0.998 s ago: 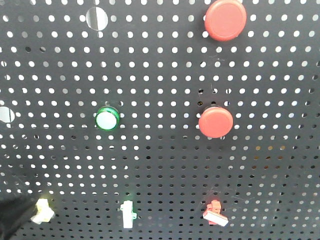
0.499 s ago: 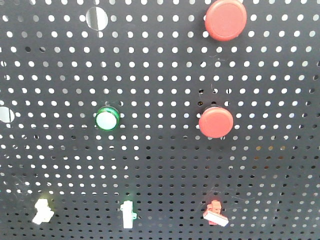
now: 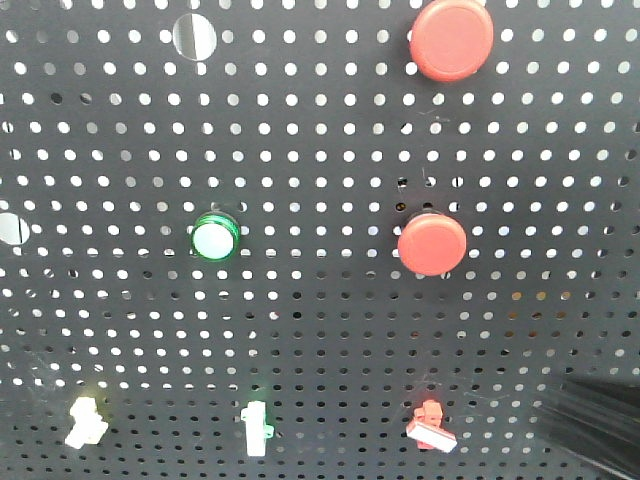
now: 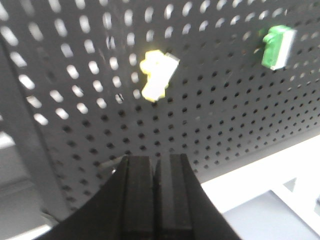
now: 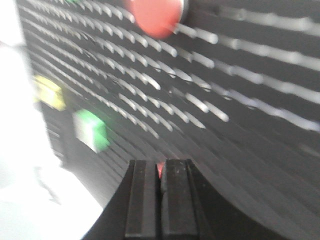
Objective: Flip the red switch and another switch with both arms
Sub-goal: 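Move the right gripper toward the red-and-white toggle switch, then push the red-and-white toggle switch over with the right gripper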
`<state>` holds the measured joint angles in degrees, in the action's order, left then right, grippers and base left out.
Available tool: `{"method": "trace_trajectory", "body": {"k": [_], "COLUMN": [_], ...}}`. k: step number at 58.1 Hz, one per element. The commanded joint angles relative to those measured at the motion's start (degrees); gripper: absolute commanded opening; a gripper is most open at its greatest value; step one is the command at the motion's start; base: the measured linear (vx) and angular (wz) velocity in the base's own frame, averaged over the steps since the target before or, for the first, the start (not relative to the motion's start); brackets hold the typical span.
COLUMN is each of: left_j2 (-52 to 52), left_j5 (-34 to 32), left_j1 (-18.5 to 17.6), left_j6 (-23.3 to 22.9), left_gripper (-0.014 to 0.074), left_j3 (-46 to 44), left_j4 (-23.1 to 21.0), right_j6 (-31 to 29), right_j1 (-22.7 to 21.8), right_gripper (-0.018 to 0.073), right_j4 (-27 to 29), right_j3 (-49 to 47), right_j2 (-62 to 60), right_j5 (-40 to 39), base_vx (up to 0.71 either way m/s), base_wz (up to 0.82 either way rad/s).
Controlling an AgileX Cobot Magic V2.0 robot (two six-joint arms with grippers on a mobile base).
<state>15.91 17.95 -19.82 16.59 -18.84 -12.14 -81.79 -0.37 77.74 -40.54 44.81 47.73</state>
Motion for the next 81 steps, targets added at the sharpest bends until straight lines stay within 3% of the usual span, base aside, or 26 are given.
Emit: {"method": "trace_trajectory", "body": {"k": [1,6,14,23,34,47,70,81], "left_j2": [0.1,0.1,0.1,0.1,0.1,0.1,0.1,0.1], "left_j5": [-3.8,-4.4,-6.5,-6.6,-6.6,-6.5,-6.7,-6.7], "left_j1": [-0.3,-0.3,-0.3,-0.3,-0.3,-0.3,-0.3,-0.3], "left_j6": [-0.3,-0.3,-0.7,-0.7,-0.7,-0.7,-0.7,-0.7], "left_gripper": [0.0003,0.0003,0.0003,0.0003,0.0003,0.0003,0.0003,0.0003], "left_j3": [-1.5,-1.1,-0.1,-0.1,-0.1,-0.1,-0.1,-0.1], "left_j4": [0.5,0.6,0.4,0.4,0.4,0.6,0.6,0.6], "right_j6": [-4.5,-5.5,-5.4,-5.6,-5.5,-4.7,9.5,13.7], "right_j1": [1.6,6.8,15.9,20.4,20.3,20.3,20.3,20.3], "right_gripper": [-0.0006,-0.0006,-0.0006,-0.0006,-0.0006,-0.0006,-0.0006,-0.0006], "right_j4": [8.6,8.7,8.7,8.7,8.7,5.9,-11.5,-15.0], "right_j3": [-2.1,-2.3,-2.5,-2.5,-2.3,-2.0,-2.0,-2.0], "right_j2": [5.1,8.3,10.6,10.6,12.1,15.6,19.0,19.0], "right_j5": [2.1,0.8,-8.6,-18.3,-20.2,-17.1,-13.7,-12.1], "base_vx": [0.0,0.0,0.0,0.0,0.0,0.0,0.0,0.0], "base_wz": [0.0,0.0,0.0,0.0,0.0,0.0,0.0,0.0]}}
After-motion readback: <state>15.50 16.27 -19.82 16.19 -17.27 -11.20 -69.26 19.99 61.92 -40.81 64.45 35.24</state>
